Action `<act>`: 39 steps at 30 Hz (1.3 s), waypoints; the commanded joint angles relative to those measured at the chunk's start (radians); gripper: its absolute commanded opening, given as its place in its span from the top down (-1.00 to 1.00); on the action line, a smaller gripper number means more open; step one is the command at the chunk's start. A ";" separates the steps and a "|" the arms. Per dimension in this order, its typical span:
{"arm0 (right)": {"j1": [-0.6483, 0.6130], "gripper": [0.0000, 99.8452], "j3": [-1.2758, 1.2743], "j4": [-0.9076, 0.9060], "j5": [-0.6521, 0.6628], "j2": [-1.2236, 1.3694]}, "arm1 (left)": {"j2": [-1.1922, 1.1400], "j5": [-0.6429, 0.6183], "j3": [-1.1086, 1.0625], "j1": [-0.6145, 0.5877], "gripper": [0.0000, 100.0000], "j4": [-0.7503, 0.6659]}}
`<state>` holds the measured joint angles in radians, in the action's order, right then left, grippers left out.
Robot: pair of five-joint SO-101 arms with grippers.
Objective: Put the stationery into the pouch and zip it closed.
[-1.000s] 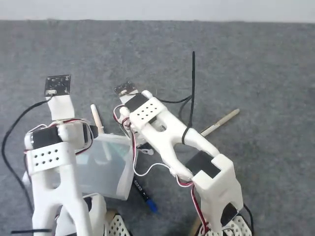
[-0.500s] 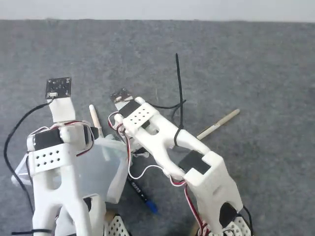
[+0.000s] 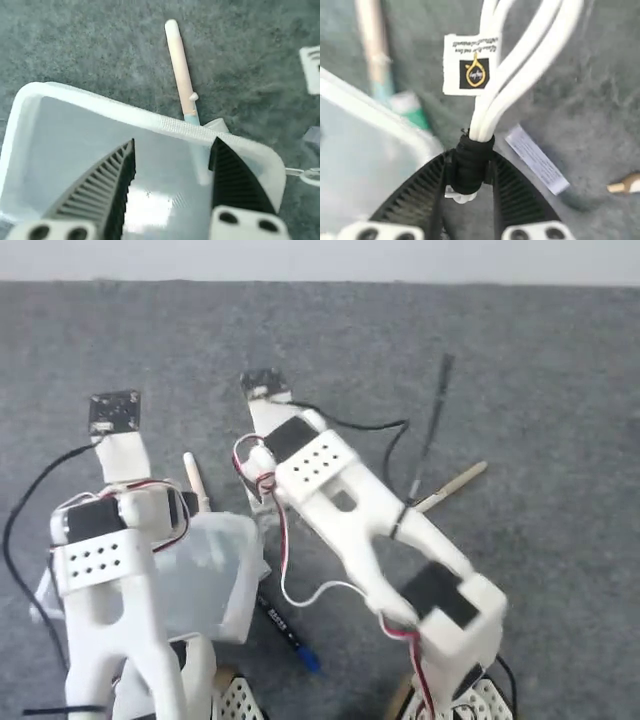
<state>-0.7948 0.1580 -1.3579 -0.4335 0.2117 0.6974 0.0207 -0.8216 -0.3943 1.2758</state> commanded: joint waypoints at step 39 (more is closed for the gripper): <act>0.272 0.99 0.063 0.846 0.212 -0.389 | 0.026 -0.100 0.785 0.048 0.40 0.259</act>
<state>-0.5416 0.1565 -0.4496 -0.2355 -0.0583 0.6974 -0.0284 -0.1250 -0.3836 1.4968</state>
